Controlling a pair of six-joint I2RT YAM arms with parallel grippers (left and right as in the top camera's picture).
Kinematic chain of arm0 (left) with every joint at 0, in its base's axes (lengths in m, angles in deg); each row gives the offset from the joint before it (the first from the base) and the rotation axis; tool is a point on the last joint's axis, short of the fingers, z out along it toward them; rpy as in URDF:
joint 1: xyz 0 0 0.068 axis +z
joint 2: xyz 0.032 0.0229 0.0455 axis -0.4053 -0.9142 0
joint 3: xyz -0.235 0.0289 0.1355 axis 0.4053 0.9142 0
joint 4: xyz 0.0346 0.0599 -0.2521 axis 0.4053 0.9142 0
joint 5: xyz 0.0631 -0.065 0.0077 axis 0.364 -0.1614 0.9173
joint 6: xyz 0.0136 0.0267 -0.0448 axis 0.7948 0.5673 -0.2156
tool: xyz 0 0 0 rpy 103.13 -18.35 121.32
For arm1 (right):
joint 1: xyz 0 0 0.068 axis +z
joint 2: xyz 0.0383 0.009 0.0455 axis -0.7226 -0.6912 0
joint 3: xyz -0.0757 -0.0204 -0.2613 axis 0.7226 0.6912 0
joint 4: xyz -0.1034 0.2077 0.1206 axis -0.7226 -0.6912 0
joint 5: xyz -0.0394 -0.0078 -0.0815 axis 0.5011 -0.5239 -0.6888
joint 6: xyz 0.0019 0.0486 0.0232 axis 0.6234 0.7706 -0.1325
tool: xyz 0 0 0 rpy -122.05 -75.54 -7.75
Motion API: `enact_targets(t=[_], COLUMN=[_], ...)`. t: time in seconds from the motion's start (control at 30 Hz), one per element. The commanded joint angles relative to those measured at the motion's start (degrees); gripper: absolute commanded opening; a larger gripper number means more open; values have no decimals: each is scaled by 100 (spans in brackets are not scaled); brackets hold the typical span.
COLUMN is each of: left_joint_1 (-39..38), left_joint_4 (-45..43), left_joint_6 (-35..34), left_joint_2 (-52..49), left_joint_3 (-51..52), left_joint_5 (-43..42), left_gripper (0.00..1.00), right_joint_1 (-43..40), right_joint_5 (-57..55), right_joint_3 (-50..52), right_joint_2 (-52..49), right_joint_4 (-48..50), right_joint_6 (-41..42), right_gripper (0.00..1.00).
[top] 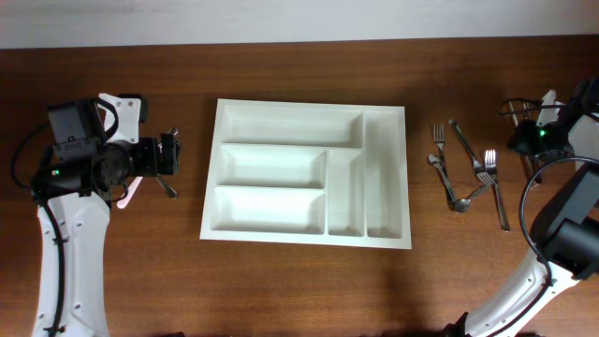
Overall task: Pack container
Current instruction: 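Lower the right gripper onto the long metal utensil at far right and grasp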
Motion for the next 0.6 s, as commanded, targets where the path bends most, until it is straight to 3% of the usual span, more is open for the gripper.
enact_targets(t=[0.0,0.33,0.57], left_joint_1=[15,15,15], left_joint_4=[-2,-2,-2], left_joint_6=[94,94,94], left_joint_2=[-17,-17,-17], left_joint_3=[-94,-94,-94], left_joint_5=[-103,-103,-103], left_gripper=[99,99,99], right_joint_1=[-181,-365,-345], right_joint_5=[-39,-490,-540], right_joint_3=[-129,-125,-125], right_joint_2=[-42,-127,-483], right_joint_4=[48,330,278], right_joint_6=[-149,-256,-254], right_gripper=[57,66,66])
